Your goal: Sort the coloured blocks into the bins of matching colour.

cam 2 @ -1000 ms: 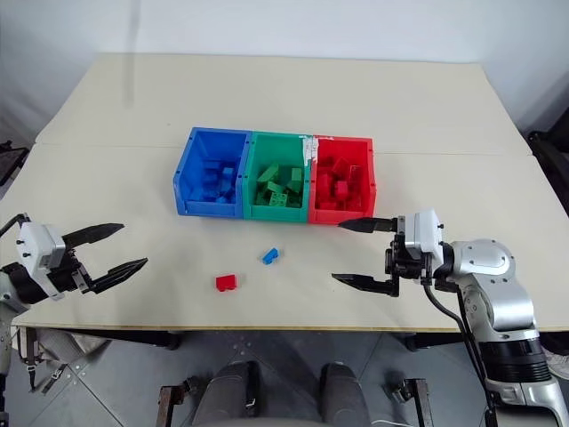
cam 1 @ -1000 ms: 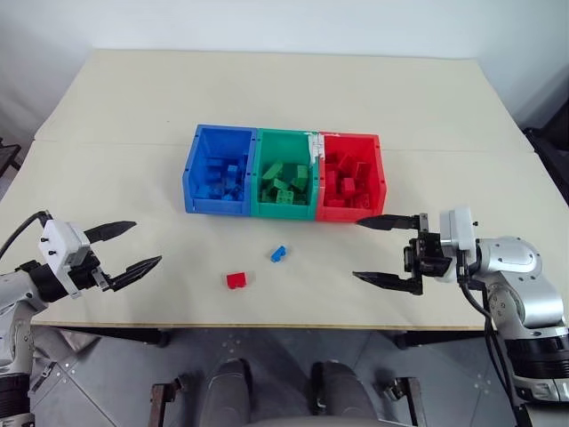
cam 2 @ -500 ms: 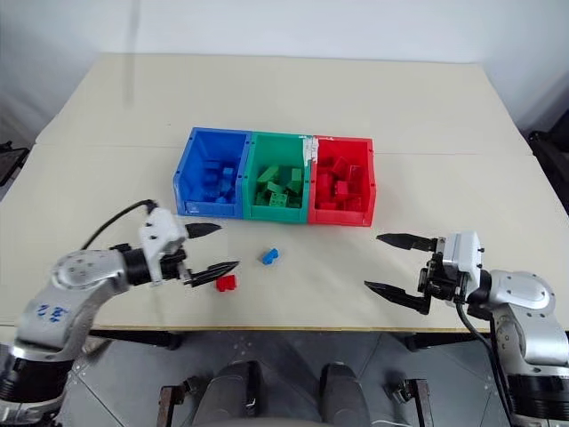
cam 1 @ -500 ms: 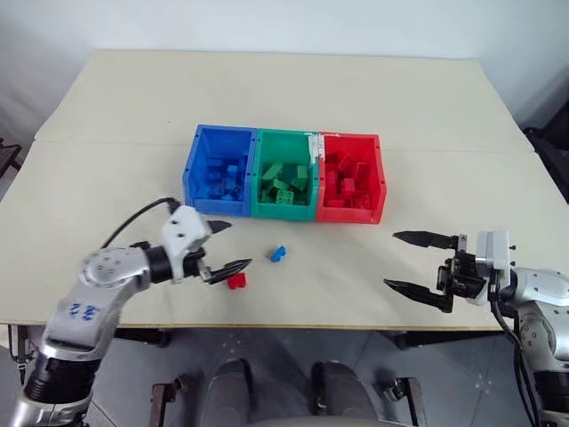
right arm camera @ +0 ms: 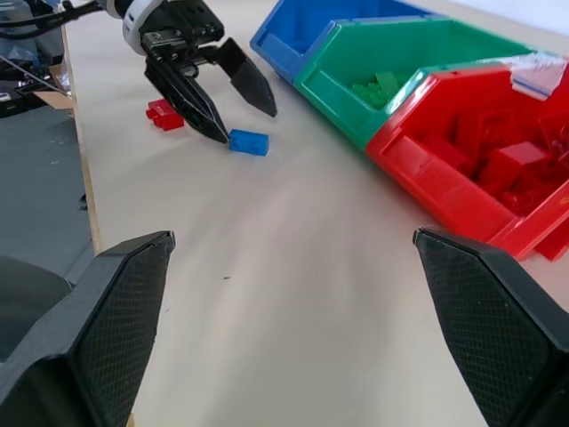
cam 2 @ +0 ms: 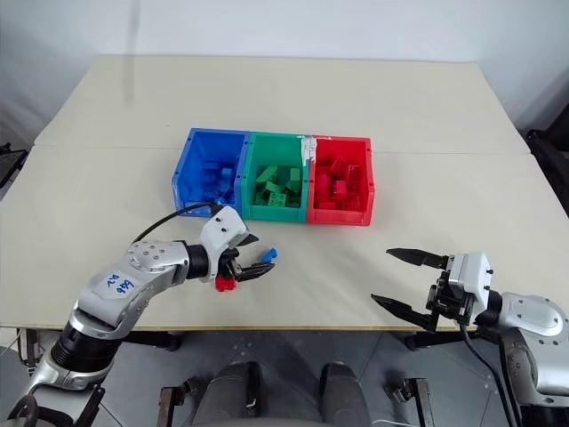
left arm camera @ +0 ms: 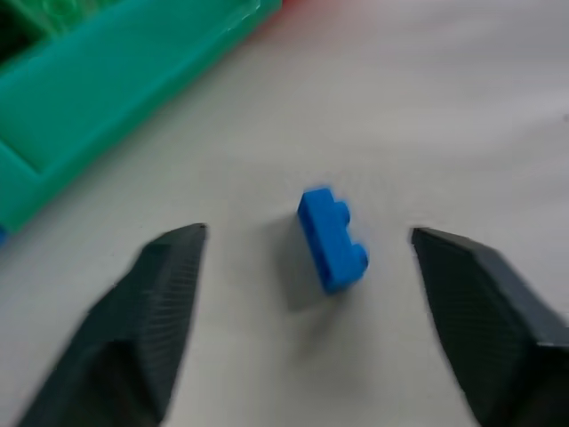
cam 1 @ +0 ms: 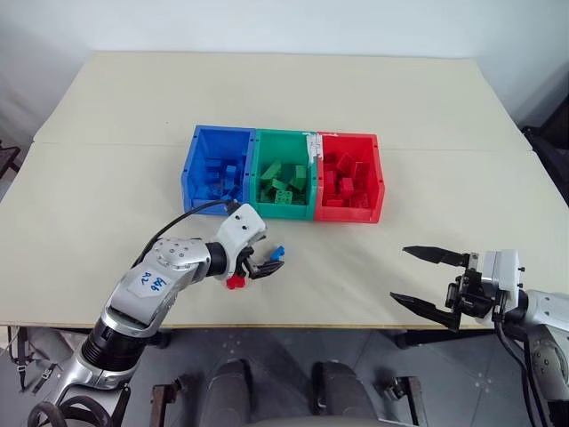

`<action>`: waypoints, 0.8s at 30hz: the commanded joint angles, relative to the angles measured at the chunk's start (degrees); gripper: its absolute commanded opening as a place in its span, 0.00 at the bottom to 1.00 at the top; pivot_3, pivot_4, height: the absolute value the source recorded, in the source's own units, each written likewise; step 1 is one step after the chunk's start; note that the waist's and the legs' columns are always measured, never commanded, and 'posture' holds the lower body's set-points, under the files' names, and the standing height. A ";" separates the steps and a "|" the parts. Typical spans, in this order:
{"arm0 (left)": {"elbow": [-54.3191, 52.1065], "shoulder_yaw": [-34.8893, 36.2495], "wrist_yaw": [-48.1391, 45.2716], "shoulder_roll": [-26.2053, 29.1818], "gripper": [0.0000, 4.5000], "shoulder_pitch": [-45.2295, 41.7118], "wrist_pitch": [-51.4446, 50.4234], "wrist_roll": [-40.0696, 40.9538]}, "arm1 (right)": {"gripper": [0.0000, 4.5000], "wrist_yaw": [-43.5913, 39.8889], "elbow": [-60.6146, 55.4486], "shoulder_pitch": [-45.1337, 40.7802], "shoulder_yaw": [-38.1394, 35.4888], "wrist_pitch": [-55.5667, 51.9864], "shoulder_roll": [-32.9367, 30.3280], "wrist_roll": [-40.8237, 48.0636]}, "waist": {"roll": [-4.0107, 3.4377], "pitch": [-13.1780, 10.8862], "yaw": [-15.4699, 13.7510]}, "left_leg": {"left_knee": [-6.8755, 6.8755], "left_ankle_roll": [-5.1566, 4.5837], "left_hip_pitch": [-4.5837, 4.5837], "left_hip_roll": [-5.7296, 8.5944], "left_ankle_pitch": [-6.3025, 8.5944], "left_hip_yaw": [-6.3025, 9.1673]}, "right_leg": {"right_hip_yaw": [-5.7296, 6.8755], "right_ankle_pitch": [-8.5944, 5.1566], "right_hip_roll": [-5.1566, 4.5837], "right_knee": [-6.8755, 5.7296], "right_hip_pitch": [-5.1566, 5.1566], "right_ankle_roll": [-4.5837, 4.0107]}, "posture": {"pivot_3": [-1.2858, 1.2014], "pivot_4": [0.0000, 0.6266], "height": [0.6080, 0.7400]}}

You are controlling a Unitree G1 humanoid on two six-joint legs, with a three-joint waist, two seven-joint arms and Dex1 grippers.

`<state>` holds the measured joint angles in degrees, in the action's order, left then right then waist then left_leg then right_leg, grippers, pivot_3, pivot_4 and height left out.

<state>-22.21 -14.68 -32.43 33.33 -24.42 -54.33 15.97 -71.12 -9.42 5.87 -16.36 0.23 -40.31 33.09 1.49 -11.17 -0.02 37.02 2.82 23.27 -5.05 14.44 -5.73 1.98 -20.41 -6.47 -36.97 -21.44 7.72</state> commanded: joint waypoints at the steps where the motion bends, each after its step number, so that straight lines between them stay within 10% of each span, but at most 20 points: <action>1: 0.20 -1.20 0.26 -0.92 0.59 -0.15 1.74 -1.35 | 1.00 0.64 -2.07 0.43 -1.80 1.56 0.19 0.65 | 0.00 0.00 0.00 | 0.00 0.00 0.00 0.00 0.00 0.00 | 0.00 0.00 0.00 0.00 0.00 0.00 | 0.52 0.24 1.00; 9: 1.83 -1.04 -0.61 -2.30 0.07 1.25 6.27 -2.57 | 1.00 1.02 -1.41 -0.72 -0.62 2.03 0.30 0.59 | 0.00 0.00 -0.08 | 0.01 0.00 0.00 0.01 0.00 0.00 | -0.01 0.00 -0.01 0.01 0.02 0.00 | 0.52 0.24 1.00; 24: 8.80 26.23 0.77 -6.97 0.07 4.64 28.08 6.41 | 1.00 4.22 -1.37 -9.12 3.61 0.54 5.93 1.93 | 0.00 0.00 -0.02 | 0.06 -0.03 0.01 0.01 0.01 -0.01 | 0.00 0.01 -0.04 0.00 0.03 0.01 | 0.52 0.24 1.00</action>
<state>-12.86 7.61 -33.97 26.63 -17.84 -28.31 20.66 -67.83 -9.37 -2.55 -12.32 0.78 -34.73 33.50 1.49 -11.17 -0.03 37.09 2.77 23.29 -5.04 14.44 -5.73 1.98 -20.40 -6.51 -37.00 -21.42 7.73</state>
